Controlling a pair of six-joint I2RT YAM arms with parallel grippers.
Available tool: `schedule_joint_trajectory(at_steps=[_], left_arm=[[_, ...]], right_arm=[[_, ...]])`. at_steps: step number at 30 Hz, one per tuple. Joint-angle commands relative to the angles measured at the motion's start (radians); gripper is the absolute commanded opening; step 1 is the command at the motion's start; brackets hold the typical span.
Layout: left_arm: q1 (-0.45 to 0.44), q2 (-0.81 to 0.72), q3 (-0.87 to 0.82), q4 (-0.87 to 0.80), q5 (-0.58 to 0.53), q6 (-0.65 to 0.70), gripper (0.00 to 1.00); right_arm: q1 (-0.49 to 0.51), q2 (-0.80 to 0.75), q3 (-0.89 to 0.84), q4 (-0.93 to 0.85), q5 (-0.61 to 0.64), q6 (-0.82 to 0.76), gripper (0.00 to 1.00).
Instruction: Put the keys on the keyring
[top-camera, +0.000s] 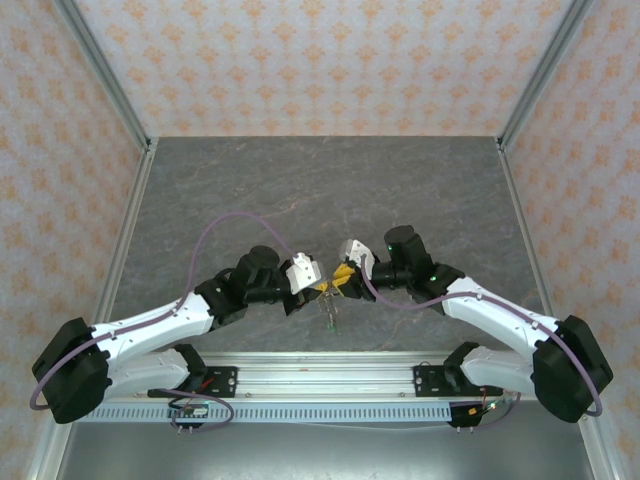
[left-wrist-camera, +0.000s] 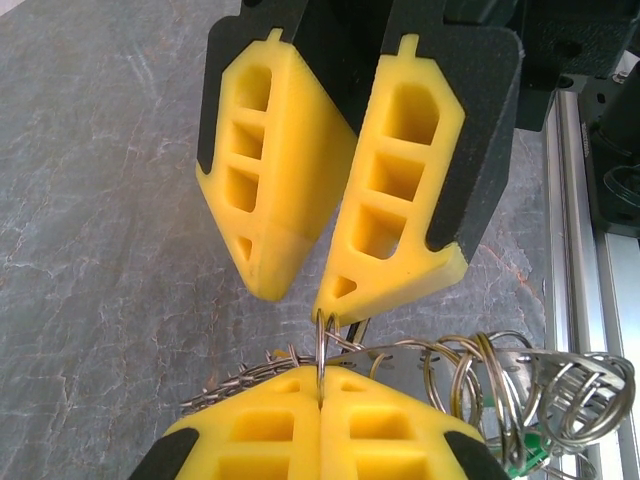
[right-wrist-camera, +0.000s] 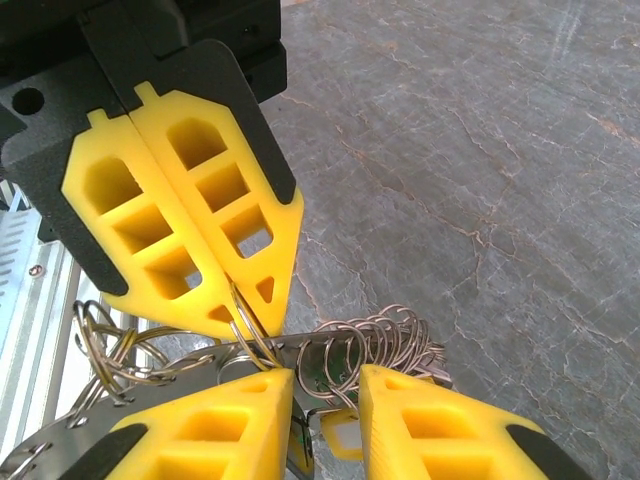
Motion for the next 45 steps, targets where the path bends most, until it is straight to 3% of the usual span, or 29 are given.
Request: schedule_joint_trajectory(at_steps=[1,8,12,21,33,40,45], left_arm=[[-0.012,-0.02,0.012,0.036,-0.004,0.007,0.0],[-0.013,-0.031,0.01,0.026,-0.01,-0.001,0.0],[-0.013,-0.034,0.01,0.025,-0.008,-0.003,0.0],[-0.012,-0.023,0.015,0.033,-0.001,-0.001,0.0],[-0.013,-0.028,0.007,0.046,-0.009,-0.004,0.0],[-0.013,-0.035,0.004,0.027,-0.032,-0.004,0.0],[-0.012,-0.044,-0.002,0.029,-0.04,-0.004,0.0]], right_arm=[[0.003,-0.009,0.004,0.057,-0.074,-0.024,0.25],[0.003,-0.069,-0.01,0.034,-0.042,-0.048,0.26],[0.003,-0.12,-0.02,0.021,0.069,-0.064,0.26],[0.003,-0.053,0.014,0.002,-0.049,-0.06,0.24],[0.003,0.03,0.041,0.054,-0.117,-0.045,0.23],[0.003,-0.056,0.012,0.006,0.035,-0.094,0.24],[0.003,-0.081,0.016,-0.016,0.021,-0.098,0.24]])
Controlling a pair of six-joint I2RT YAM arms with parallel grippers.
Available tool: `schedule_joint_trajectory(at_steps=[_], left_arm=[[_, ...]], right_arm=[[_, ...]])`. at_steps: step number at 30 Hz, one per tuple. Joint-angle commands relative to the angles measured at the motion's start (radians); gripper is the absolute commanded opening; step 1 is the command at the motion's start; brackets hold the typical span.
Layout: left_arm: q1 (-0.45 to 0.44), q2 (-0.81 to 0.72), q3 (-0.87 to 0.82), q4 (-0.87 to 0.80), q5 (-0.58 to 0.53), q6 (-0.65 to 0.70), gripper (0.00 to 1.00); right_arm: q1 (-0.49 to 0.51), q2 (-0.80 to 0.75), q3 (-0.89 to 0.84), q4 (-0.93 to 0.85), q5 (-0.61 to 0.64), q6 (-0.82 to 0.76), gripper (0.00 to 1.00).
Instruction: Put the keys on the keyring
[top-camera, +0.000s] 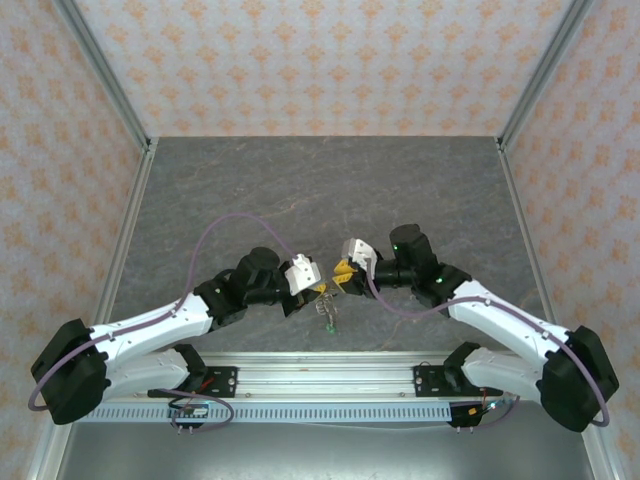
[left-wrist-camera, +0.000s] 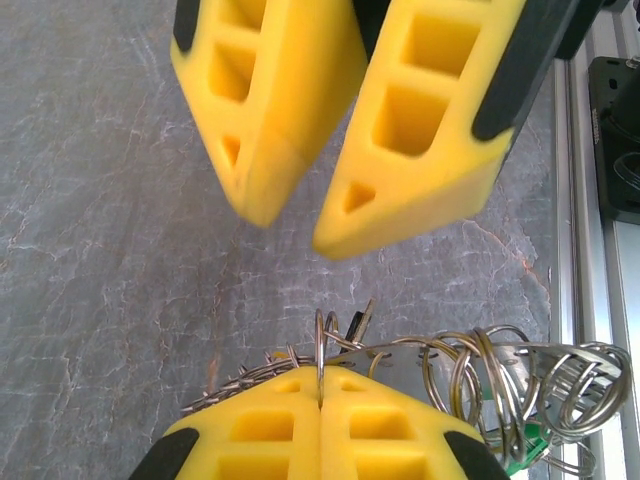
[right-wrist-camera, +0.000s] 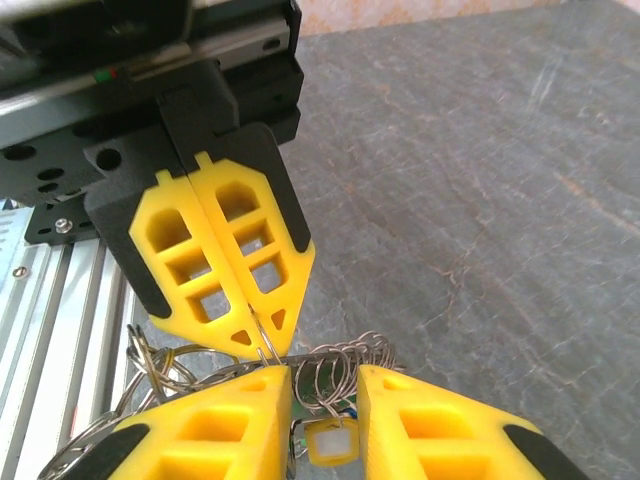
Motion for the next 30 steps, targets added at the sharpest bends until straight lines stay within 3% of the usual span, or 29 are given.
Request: schedule_joint_trajectory(at_steps=[1,10,19,26,30], left_arm=[[-0.007,-0.032,0.001,0.059,-0.017,-0.003,0.0],[-0.007,-0.03,0.009,0.055,-0.009,-0.005,0.0],[-0.007,-0.033,0.007,0.061,-0.007,-0.005,0.0],[-0.006,-0.028,0.009,0.068,-0.001,-0.004,0.0],[-0.007,-0.029,0.009,0.058,-0.014,-0.004,0.01]], right_arm=[[0.003,-0.01,0.0,0.003,-0.012,-0.015,0.24],[0.003,0.067,0.023,0.052,-0.125,0.024,0.24],[0.003,0.096,0.03,0.063,-0.134,0.029,0.25],[0.004,0.117,0.038,0.083,-0.142,0.034,0.16],[0.004,0.117,0.042,0.077,-0.138,0.031,0.0]])
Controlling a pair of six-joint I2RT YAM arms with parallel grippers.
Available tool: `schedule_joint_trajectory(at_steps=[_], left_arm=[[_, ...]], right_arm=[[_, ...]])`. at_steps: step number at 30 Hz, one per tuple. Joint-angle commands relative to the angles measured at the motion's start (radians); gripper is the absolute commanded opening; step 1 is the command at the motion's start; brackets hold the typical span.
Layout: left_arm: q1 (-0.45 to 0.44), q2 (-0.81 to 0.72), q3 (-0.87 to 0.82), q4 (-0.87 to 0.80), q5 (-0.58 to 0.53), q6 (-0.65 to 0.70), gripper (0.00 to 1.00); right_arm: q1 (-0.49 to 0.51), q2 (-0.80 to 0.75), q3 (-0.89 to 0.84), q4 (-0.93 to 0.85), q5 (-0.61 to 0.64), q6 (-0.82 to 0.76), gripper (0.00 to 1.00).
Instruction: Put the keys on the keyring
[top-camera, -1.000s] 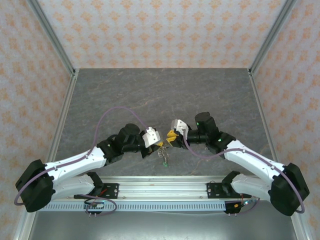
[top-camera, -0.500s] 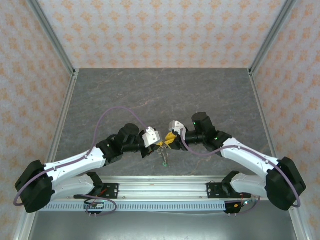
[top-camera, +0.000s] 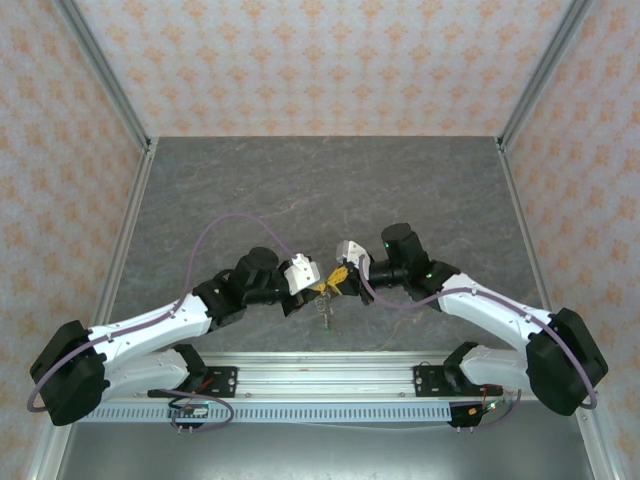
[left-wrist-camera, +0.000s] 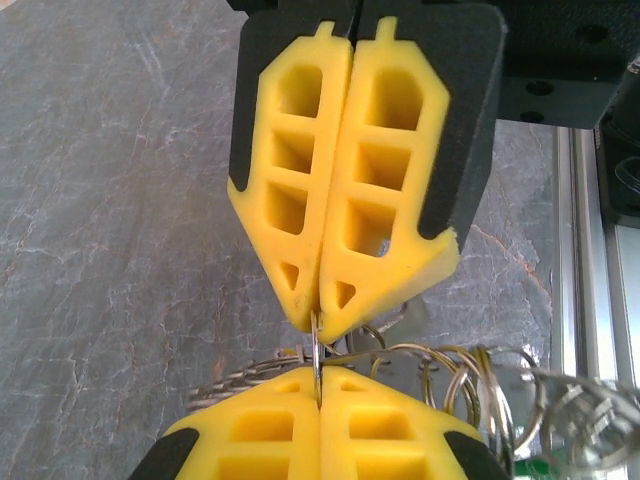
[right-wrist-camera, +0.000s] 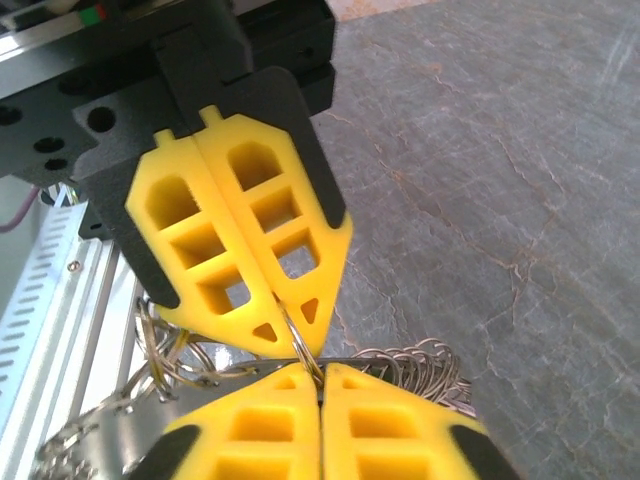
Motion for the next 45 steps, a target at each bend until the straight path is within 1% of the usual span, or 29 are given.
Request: schedule_joint_trajectory(at_steps=[1,5,9,10,14,24,31,45], left_arm=[[-0.006,-0.022,0.009,0.051,-0.016,-0.003,0.04],[-0.007,-0.022,0.013,0.022,-0.049,0.013,0.15],[-0.006,-0.019,0.032,-0.004,-0.06,0.031,0.17],[-0.008,-0.019,0.035,-0.001,-0.061,0.031,0.2],[-0.007,-0.018,0.044,0.002,-0.063,0.031,0.22],[-0.004,-0.075,0.003,0.052,-0.095,0.0,0.25],[-0.005,-0.049,0.02,0.023,-0.03,0.025,0.25],[-0.004,-0.003,0.053,0.007,0.003,0.048,0.24]], right_arm=[[0.005,0.002,0.046,0.024,-0.026,-0.012,0.0],[0.006,-0.029,0.081,-0.082,0.011,-0.065,0.0],[0.014,-0.04,0.136,-0.222,0.051,-0.144,0.0],[0.017,-0.04,0.146,-0.25,0.058,-0.162,0.0],[0.023,-0.04,0.163,-0.3,0.094,-0.2,0.0],[0.032,-0.043,0.17,-0.303,0.118,-0.228,0.0],[0.032,-0.052,0.141,-0.224,0.089,-0.2,0.0],[0.032,-0.063,0.104,-0.176,0.07,-0.162,0.0]])
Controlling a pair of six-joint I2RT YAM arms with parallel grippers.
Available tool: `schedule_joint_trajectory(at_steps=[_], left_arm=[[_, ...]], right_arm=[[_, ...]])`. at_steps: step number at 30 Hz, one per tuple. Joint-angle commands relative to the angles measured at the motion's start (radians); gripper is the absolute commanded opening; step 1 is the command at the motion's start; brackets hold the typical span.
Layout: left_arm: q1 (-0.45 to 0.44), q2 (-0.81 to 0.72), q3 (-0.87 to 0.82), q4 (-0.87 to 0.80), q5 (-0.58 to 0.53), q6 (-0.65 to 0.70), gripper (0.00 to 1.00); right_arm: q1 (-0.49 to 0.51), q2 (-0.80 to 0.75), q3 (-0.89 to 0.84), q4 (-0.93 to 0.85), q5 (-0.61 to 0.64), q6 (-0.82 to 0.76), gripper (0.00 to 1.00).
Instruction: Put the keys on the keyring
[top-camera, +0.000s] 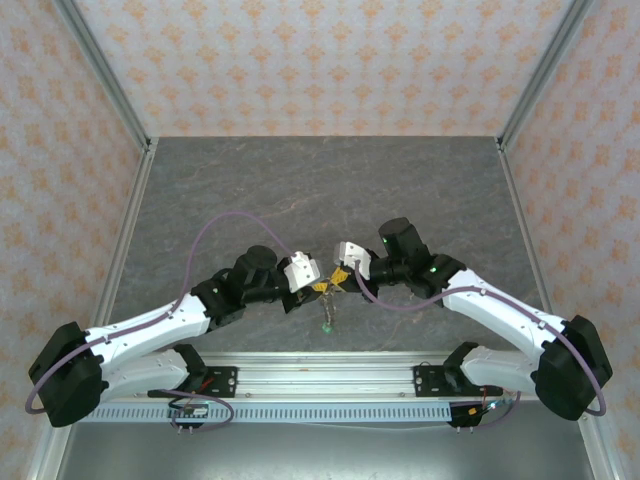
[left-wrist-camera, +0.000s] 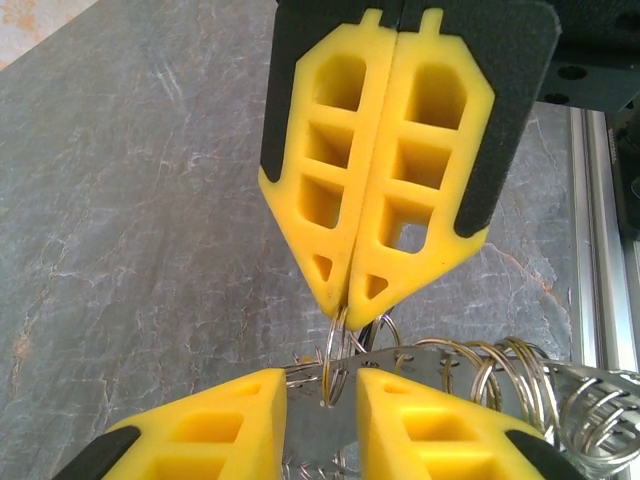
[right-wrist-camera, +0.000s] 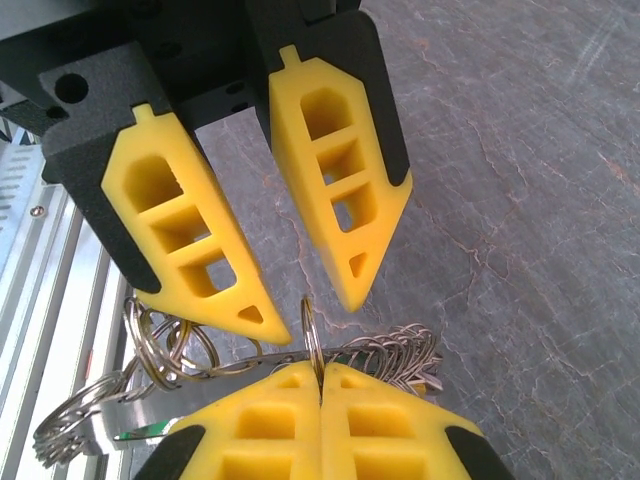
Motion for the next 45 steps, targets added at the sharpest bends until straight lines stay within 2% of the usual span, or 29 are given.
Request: schedule_joint_trajectory(at_steps=[1,10,12,14,22,28,45], left_arm=[[-0.005,0.011,0.043,-0.008,0.027,0.024,0.24],[-0.005,0.055,0.079,-0.044,0.046,0.046,0.12],[-0.004,0.059,0.082,-0.051,0.049,0.049,0.04],[-0.004,0.059,0.083,-0.065,0.037,0.05,0.0],[-0.005,0.017,0.014,0.048,0.01,0.013,0.0],[-0.004,0.018,-0.002,0.091,0.052,-0.006,0.0],[-0.002,-0.008,-0.036,0.139,0.061,-0.04,0.0]], right_arm=[[0.005,-0.022,-0.01,0.063,-0.048,0.014,0.0],[0.005,-0.022,-0.032,0.133,-0.071,0.055,0.0],[0.005,-0.023,-0.038,0.151,-0.074,0.066,0.0],[0.005,-0.028,-0.046,0.159,-0.068,0.068,0.0],[0.005,-0.046,-0.136,0.236,-0.01,0.118,0.08],[0.005,-0.024,-0.206,0.414,-0.011,0.2,0.1],[0.005,0.001,-0.244,0.44,0.026,0.214,0.14]])
